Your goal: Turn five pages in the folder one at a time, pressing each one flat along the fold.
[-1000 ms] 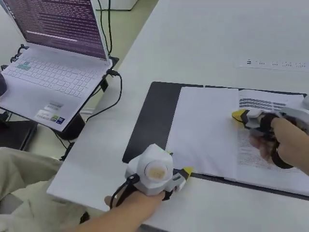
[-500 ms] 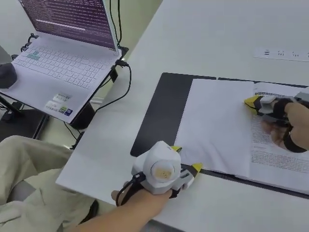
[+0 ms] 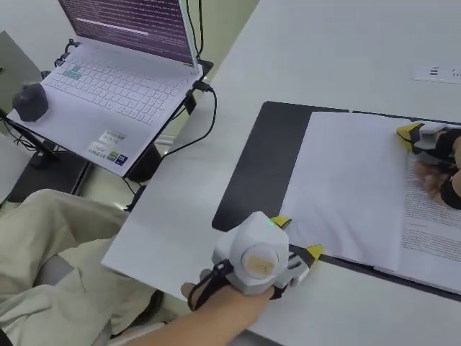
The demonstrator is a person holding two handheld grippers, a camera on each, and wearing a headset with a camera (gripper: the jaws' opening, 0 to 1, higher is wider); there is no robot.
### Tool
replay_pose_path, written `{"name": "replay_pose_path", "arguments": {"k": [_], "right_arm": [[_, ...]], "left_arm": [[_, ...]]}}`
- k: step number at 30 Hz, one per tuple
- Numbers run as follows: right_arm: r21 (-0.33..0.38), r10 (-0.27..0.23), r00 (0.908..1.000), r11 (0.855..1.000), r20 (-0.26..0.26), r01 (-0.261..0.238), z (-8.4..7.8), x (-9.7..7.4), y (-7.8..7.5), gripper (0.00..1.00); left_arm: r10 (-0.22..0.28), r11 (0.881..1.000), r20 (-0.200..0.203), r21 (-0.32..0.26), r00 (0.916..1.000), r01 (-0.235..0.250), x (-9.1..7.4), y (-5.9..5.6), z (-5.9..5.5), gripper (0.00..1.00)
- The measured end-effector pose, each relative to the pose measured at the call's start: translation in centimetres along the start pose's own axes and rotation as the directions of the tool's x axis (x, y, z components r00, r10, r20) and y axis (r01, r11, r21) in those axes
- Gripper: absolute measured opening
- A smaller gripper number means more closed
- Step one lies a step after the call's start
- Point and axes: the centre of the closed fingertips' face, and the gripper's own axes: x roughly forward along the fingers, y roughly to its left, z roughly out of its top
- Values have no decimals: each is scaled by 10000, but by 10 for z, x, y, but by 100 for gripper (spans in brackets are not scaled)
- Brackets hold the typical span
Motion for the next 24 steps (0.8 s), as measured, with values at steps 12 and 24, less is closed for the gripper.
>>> {"name": "replay_pose_path", "arguments": {"k": [12, 24], "right_arm": [[790, 148, 9964, 9966, 832, -214, 18, 8, 0, 0], [539, 178, 9998, 9984, -54, -175, 2, -7, -5, 0]], "left_arm": [[3, 10000, 0, 0, 10000, -3, 0, -1, 0, 38], [-5, 10000, -9, -4, 10000, 5, 1, 0, -1, 38]]}}
